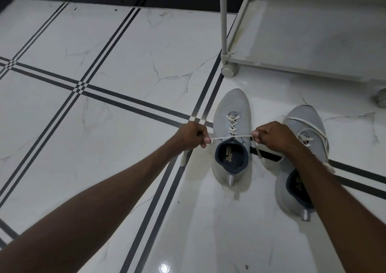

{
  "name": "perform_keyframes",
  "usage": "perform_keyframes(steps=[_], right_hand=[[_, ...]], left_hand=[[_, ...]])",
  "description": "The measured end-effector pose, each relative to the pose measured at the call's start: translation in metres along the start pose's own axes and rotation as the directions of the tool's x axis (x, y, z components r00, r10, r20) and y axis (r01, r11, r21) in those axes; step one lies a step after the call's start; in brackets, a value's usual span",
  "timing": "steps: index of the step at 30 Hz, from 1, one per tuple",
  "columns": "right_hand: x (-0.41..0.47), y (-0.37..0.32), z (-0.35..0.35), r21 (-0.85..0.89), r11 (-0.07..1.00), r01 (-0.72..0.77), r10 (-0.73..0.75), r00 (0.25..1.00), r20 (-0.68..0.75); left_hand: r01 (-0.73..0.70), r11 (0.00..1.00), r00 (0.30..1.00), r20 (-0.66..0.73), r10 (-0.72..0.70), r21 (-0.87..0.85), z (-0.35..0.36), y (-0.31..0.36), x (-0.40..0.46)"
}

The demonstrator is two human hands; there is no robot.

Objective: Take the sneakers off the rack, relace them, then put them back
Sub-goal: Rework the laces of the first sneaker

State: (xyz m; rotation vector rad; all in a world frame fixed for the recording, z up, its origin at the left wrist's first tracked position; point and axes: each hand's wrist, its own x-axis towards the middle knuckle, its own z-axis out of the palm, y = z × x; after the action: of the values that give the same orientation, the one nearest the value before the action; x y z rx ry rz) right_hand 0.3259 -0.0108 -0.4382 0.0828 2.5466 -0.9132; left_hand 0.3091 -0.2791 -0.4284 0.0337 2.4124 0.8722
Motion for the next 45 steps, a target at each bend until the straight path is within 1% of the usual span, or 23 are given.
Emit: perform_keyframes(steps=[5,8,11,13,15,17,18,20,23,24,26,28,31,34,36,39,42,45], right_hand=[[-0.004,0.002,0.009,-0.040,0.997,-0.059,0.056,0.997,-0.061],[-0.006,0.002,0.008,-0.030,0.997,-0.077,0.075,0.996,-0.048],[-0.007,0.003,-0.005,0.055,0.996,-0.070,0.071,0.997,-0.013],[-0.007,0.005,-0.016,0.167,0.983,-0.071,0.064,0.997,0.045],[-0.007,0.003,-0.026,0.331,0.940,-0.087,0.049,0.991,0.121],[-0.008,-0.002,-0.031,0.481,0.872,-0.092,0.021,0.988,0.152],[-0.008,-0.006,-0.032,0.558,0.824,-0.098,0.012,0.988,0.155],[-0.011,-0.014,-0.030,0.689,0.715,-0.117,-0.006,0.985,0.173],[-0.010,-0.023,-0.020,0.804,0.586,-0.103,-0.093,0.977,0.193],[-0.009,-0.024,-0.015,0.827,0.553,-0.098,-0.103,0.977,0.185],[-0.005,-0.025,-0.006,0.847,0.525,-0.079,-0.090,0.985,0.148],[-0.003,-0.031,0.001,0.837,0.545,-0.042,-0.074,0.992,0.098],[-0.003,-0.039,0.009,0.813,0.582,0.002,-0.055,0.998,0.037],[-0.003,-0.042,0.014,0.697,0.713,0.080,-0.076,0.996,-0.036],[-0.003,-0.045,0.014,0.633,0.767,0.105,-0.092,0.994,-0.052],[-0.004,-0.051,0.011,0.584,0.802,0.124,-0.114,0.992,-0.054],[-0.004,-0.053,0.008,0.571,0.808,0.146,-0.123,0.989,-0.080],[-0.001,-0.051,0.009,0.568,0.809,0.153,-0.120,0.988,-0.094]], left_hand=[[0.049,0.999,0.999,-0.010,-0.049,-0.007,0.004,-0.006,-0.002],[0.048,0.999,0.999,0.015,-0.047,-0.022,0.002,-0.006,-0.003],[0.093,0.988,0.994,0.065,-0.085,-0.126,-0.019,-0.012,-0.007],[0.120,0.968,0.989,0.111,-0.098,-0.218,-0.037,-0.017,-0.009],[0.143,0.941,0.971,0.227,-0.073,-0.308,-0.050,-0.017,-0.009],[0.176,0.889,0.931,0.365,-0.010,-0.424,-0.059,-0.009,-0.008],[0.188,0.859,0.918,0.397,0.019,-0.477,-0.061,-0.004,-0.006],[0.196,0.785,0.920,0.387,0.060,-0.588,-0.058,0.007,0.000],[0.175,0.640,0.918,0.359,0.168,-0.748,-0.040,0.022,0.008],[0.167,0.607,0.922,0.341,0.183,-0.777,-0.031,0.026,0.011],[0.161,0.570,0.946,0.291,0.144,-0.806,-0.013,0.035,0.017],[0.171,0.539,0.967,0.245,0.067,-0.825,-0.001,0.041,0.021],[0.165,0.556,0.982,0.186,-0.019,-0.815,0.010,0.048,0.025],[0.164,0.540,0.986,0.144,-0.079,-0.825,0.018,0.053,0.027],[0.176,0.531,0.984,0.164,-0.069,-0.829,0.017,0.054,0.031],[0.191,0.549,0.972,0.233,0.008,-0.814,0.012,0.054,0.036],[0.184,0.551,0.967,0.251,0.047,-0.814,0.013,0.053,0.038],[0.209,0.504,0.967,0.254,0.020,-0.838,0.014,0.050,0.041]])
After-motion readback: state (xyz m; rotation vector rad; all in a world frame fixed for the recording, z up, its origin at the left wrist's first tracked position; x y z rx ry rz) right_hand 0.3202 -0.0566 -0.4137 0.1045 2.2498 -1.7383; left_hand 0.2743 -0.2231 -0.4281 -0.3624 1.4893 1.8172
